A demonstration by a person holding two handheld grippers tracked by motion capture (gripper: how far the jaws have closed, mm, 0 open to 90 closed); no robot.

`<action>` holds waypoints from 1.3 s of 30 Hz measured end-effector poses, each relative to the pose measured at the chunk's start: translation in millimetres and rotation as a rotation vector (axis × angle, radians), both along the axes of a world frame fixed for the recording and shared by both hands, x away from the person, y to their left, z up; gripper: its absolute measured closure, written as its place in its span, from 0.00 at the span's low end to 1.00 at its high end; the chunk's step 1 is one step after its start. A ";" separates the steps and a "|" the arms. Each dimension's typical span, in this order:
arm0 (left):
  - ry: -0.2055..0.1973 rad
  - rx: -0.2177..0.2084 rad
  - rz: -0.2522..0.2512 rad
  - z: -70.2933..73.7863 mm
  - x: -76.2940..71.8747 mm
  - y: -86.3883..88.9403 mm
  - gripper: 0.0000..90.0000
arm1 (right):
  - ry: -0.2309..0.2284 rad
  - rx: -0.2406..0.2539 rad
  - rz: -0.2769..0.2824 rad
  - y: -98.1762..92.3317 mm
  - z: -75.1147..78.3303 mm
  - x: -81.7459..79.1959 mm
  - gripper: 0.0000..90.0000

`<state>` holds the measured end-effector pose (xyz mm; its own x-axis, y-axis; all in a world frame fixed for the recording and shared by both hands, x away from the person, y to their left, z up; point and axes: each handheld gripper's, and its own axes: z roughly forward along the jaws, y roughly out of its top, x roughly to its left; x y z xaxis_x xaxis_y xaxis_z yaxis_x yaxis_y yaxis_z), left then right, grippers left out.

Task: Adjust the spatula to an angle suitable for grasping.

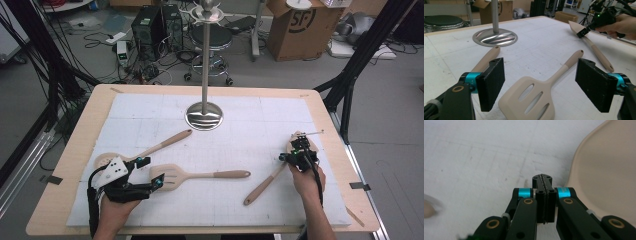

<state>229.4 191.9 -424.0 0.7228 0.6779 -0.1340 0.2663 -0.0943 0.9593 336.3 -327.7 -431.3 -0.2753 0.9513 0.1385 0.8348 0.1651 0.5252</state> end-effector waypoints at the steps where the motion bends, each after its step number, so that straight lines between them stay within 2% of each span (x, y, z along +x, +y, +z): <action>1: 0.000 -0.001 -0.001 0.0 0.0 -0.4 0.27 | 0.001 -0.003 -0.003 -1.4 0.7 -2.8 1.00; 4: 0.000 -0.001 -0.004 -0.2 0.7 -1.4 0.27 | -0.001 0.002 -0.012 -6.2 1.3 -9.5 1.00; 6: 0.002 -0.002 -0.006 -0.2 1.3 -2.6 0.27 | -0.018 0.016 0.014 -8.6 0.9 -13.6 1.00; 9: 0.001 -0.001 -0.012 0.0 2.2 -4.7 0.27 | -0.067 0.113 0.050 -13.2 0.7 -25.8 1.00; 13: 0.005 0.005 -0.017 -0.8 3.6 -7.7 0.27 | -0.115 0.177 0.097 -13.1 -1.5 -51.6 1.00; 14: 0.005 0.005 -0.017 -0.8 3.6 -7.7 0.27 | -0.115 0.177 0.097 -13.1 -1.5 -51.6 1.00; 15: 0.006 0.007 -0.020 -1.0 3.7 -8.5 0.27 | -0.111 0.200 0.131 -10.7 -3.8 -65.8 1.00; 19: 0.005 0.007 -0.020 -0.8 2.9 -8.6 0.27 | -0.078 0.254 0.199 -6.5 -6.7 -89.9 1.00; 21: 0.003 0.003 -0.018 -0.3 2.3 -8.2 0.27 | -0.060 0.260 0.224 -2.7 -7.2 -100.8 1.00; 24: 0.006 0.001 -0.020 -0.5 2.4 -8.1 0.27 | -0.001 0.266 0.277 6.8 -13.6 -111.0 1.00; 26: 0.006 -0.001 -0.019 -0.5 2.0 -8.6 0.27 | 0.028 0.264 0.312 15.6 -18.9 -112.1 1.00; 39: 0.008 -0.003 -0.018 -1.1 3.1 -7.4 0.27 | 0.050 0.251 0.417 68.6 -20.1 -84.8 1.00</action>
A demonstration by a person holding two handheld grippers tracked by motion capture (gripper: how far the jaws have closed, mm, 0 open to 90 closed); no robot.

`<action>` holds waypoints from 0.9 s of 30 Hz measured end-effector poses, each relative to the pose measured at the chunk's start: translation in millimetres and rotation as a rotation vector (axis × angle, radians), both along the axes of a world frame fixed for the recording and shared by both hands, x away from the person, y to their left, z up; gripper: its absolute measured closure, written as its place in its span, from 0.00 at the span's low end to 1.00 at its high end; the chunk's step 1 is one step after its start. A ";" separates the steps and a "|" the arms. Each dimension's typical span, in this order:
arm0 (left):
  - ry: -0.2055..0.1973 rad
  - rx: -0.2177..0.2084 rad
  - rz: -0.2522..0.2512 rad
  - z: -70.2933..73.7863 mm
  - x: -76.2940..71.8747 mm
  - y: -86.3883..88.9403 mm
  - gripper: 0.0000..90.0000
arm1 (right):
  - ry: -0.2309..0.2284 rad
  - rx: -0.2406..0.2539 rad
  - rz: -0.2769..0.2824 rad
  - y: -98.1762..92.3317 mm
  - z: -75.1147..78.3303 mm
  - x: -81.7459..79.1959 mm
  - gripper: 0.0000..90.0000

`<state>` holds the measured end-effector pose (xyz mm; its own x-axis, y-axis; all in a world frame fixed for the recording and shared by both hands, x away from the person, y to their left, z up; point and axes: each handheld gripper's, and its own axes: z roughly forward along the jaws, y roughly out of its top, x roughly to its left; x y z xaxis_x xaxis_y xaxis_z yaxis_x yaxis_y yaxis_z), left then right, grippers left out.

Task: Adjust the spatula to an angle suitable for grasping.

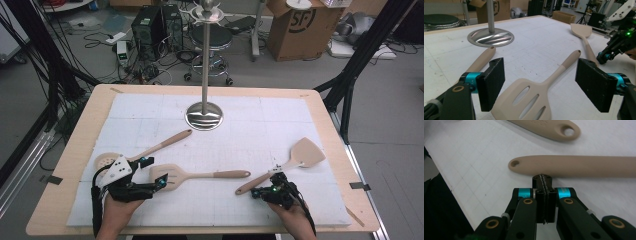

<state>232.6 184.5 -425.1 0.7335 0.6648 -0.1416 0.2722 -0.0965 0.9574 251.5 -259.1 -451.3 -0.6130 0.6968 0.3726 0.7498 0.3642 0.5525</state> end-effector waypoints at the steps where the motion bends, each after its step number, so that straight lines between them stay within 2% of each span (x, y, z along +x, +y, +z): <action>1: 0.000 -0.001 0.000 0.0 0.0 0.0 0.27 | -0.003 -0.004 0.007 3.0 0.6 1.7 1.00; 4: -0.003 -0.001 0.002 0.4 -0.5 1.2 0.27 | 0.003 0.002 0.055 11.0 2.7 6.5 1.00; 6: -0.003 -0.008 0.006 0.5 -1.0 2.4 0.27 | -0.019 0.025 0.050 8.3 9.7 11.7 1.00; 7: -0.002 -0.009 0.009 0.5 -1.1 3.0 0.27 | -0.033 0.040 0.029 3.9 13.6 16.1 1.00; 9: 0.000 -0.008 0.009 0.4 -1.1 3.8 0.27 | -0.063 0.035 -0.030 -8.3 20.9 27.9 1.00; 14: -0.001 -0.009 0.009 0.2 -1.1 4.5 0.27 | -0.075 0.025 -0.180 -43.5 29.3 68.1 1.00; 19: 0.000 -0.012 0.015 -0.1 -1.3 6.0 0.27 | -0.038 -0.047 -0.287 -73.5 19.5 99.3 1.00; 23: 0.003 -0.014 0.017 -0.8 -0.5 8.2 0.27 | -0.026 -0.132 -0.344 -89.6 10.3 103.2 1.00; 24: 0.003 -0.014 0.017 -0.8 -0.5 8.2 0.27 | -0.009 -0.149 -0.354 -93.0 7.5 102.1 1.00; 25: 0.006 -0.016 0.017 -1.1 0.0 7.7 0.27 | -0.009 -0.115 -0.357 -97.5 5.7 100.3 1.00; 27: 0.007 -0.012 0.014 -0.9 0.1 7.0 0.27 | 0.009 -0.102 -0.371 -103.2 7.0 96.0 1.00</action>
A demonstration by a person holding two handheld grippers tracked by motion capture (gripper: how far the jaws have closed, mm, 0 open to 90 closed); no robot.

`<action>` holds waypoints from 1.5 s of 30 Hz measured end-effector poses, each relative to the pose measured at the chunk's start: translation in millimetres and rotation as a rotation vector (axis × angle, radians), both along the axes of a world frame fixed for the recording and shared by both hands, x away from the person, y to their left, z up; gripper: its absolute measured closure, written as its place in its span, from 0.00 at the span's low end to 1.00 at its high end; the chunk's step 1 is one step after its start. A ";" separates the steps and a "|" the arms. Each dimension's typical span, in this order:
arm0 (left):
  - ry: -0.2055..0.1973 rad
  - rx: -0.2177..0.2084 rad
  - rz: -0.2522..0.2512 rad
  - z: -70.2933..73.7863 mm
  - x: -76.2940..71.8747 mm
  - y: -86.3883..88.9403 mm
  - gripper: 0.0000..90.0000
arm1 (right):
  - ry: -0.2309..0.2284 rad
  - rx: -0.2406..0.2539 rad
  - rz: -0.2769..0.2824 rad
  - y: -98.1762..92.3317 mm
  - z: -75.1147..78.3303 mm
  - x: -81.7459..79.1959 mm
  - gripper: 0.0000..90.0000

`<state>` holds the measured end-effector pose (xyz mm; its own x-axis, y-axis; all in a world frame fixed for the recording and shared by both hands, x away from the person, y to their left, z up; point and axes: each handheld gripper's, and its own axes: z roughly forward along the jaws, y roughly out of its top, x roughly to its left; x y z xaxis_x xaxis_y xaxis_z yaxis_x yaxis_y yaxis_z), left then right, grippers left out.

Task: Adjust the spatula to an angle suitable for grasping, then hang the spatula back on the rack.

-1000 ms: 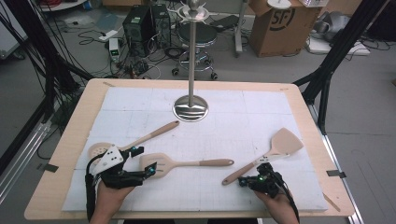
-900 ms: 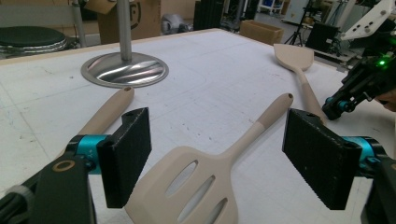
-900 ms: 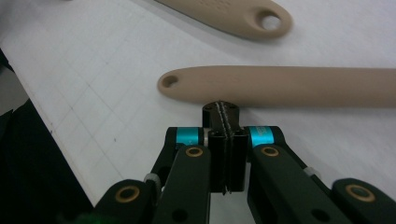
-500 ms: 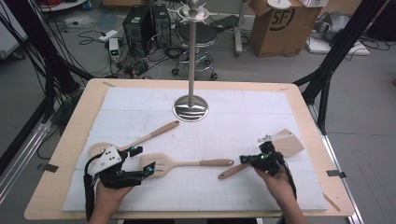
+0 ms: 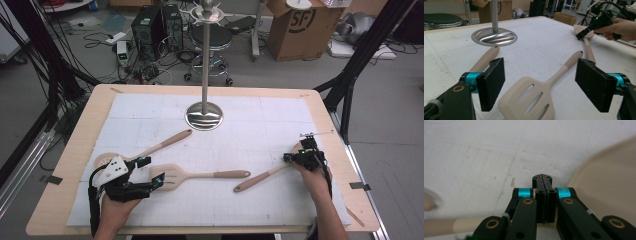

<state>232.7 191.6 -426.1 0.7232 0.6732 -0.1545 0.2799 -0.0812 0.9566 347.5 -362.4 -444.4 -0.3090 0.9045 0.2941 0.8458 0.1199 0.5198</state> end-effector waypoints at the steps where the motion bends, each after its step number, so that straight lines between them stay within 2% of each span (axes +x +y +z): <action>1: -0.002 -0.002 -0.003 0.2 0.0 -0.8 0.27 | 0.012 -0.013 -0.003 -0.2 0.8 -2.6 1.00; 5: -0.006 -0.001 -0.007 0.7 0.2 -3.1 0.27 | 0.029 -0.055 -0.005 -1.9 4.1 -12.6 1.00; 7: -0.006 -0.002 -0.006 0.6 0.6 -3.5 0.28 | 0.038 -0.049 -0.007 -4.6 5.1 -18.9 1.00; 11: -0.006 -0.015 -0.013 0.0 5.6 -5.9 0.28 | 0.054 0.004 -0.024 -12.8 4.3 -34.6 1.00; 18: -0.011 -0.014 -0.026 1.1 6.3 -11.7 0.28 | 0.045 0.065 -0.023 -20.1 3.1 -59.9 1.00; 23: -0.010 -0.012 -0.024 1.3 6.2 -11.7 0.28 | 0.047 0.085 -0.012 -21.4 3.5 -69.3 1.00; 30: -0.009 -0.005 -0.027 1.2 6.0 -13.3 0.28 | 0.024 0.122 -0.002 -24.5 5.3 -78.8 0.98; 31: -0.009 -0.007 -0.026 1.3 5.9 -13.5 0.28 | 0.006 0.122 0.013 -24.2 6.2 -79.5 0.84; 32: -0.009 -0.007 -0.026 1.3 5.9 -13.5 0.28 | -0.022 0.122 0.013 -24.2 7.6 -80.3 0.74; 35: -0.009 -0.008 -0.029 1.7 6.6 -15.5 0.28 | -0.061 0.144 0.058 -25.1 11.0 -82.7 0.71; 37: -0.009 -0.003 -0.033 1.5 6.4 -16.5 0.28 | -0.063 0.163 0.107 -23.8 12.2 -83.0 0.63; 39: -0.008 -0.004 -0.033 1.6 6.0 -16.8 0.28 | -0.070 0.148 0.151 -20.9 12.3 -82.3 0.60; 41: -0.008 -0.004 -0.033 1.8 6.0 -16.3 0.28 | -0.056 0.136 0.199 -17.2 12.8 -81.0 0.57; 45: -0.007 -0.005 -0.033 1.7 6.1 -15.8 0.28 | -0.053 0.090 0.277 -9.6 14.6 -78.0 0.56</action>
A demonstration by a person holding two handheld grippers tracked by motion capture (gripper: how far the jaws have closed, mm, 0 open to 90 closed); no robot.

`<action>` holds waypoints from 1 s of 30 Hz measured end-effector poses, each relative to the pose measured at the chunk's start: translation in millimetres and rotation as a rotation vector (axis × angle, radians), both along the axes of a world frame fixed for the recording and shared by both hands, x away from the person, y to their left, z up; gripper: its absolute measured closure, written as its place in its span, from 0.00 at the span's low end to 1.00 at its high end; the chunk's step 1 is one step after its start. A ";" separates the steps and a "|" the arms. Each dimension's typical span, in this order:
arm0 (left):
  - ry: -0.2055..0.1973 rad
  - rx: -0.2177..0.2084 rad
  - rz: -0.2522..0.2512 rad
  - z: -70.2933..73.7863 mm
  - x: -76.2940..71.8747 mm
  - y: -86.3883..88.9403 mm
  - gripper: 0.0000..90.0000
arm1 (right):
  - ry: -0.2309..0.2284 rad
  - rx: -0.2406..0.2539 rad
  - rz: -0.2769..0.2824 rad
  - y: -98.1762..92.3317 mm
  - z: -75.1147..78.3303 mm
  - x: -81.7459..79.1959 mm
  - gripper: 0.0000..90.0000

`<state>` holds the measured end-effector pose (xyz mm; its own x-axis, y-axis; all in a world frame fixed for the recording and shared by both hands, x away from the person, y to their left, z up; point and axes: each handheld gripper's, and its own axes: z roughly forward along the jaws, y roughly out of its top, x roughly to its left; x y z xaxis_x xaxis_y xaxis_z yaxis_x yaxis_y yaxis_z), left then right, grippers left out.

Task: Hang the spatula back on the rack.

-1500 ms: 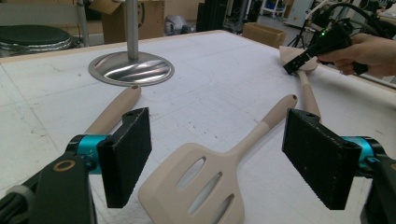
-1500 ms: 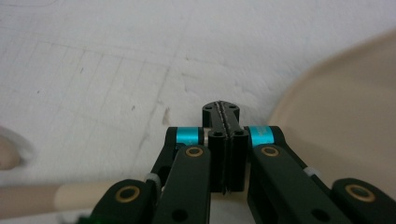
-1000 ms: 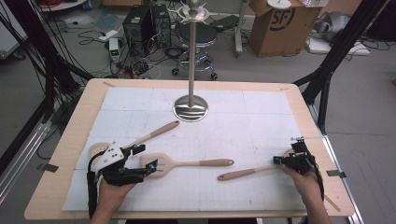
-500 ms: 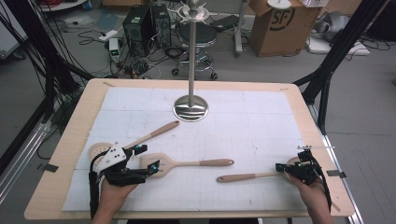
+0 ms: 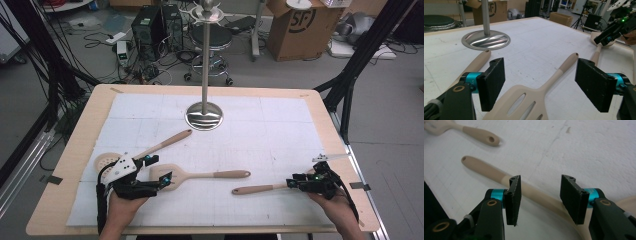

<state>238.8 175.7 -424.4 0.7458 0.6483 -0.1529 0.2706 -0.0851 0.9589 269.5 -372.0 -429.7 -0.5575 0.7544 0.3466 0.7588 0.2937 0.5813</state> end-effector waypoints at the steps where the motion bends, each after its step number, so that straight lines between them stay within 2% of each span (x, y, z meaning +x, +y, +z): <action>1: 0.000 0.000 0.000 0.0 0.0 0.0 0.28 | 0.006 -0.012 0.017 2.0 0.3 0.7 0.56; 5: 0.001 0.004 -0.002 -0.3 -0.1 0.2 0.28 | 0.013 -0.081 0.085 10.8 -1.5 2.5 0.55; 10: 0.002 0.001 0.000 -0.4 -0.4 0.5 0.28 | -0.017 -0.172 0.148 19.3 -0.8 1.8 0.53; 14: 0.005 0.000 -0.001 -0.6 -0.7 0.3 0.28 | -0.044 -0.285 0.237 29.2 0.8 2.1 0.52; 19: 0.005 0.004 -0.004 -0.8 -1.1 0.4 0.28 | -0.016 -0.318 0.293 33.9 2.1 6.8 0.52; 21: 0.007 0.003 -0.003 -1.2 -1.1 0.4 0.28 | -0.039 -0.401 0.348 41.9 -0.1 6.1 0.52; 22: 0.007 0.003 -0.003 -1.2 -1.1 0.4 0.28 | -0.035 -0.430 0.362 46.2 0.0 7.0 0.53; 23: 0.007 0.004 -0.002 -1.2 -1.2 0.5 0.28 | -0.020 -0.439 0.368 47.7 1.1 9.0 0.55; 25: 0.007 0.001 -0.001 -1.1 -1.4 1.0 0.28 | -0.017 -0.443 0.381 49.2 2.3 11.1 0.60; 30: 0.010 -0.001 0.002 -1.8 -1.2 2.1 0.28 | -0.081 -0.453 0.484 51.6 4.1 4.7 0.76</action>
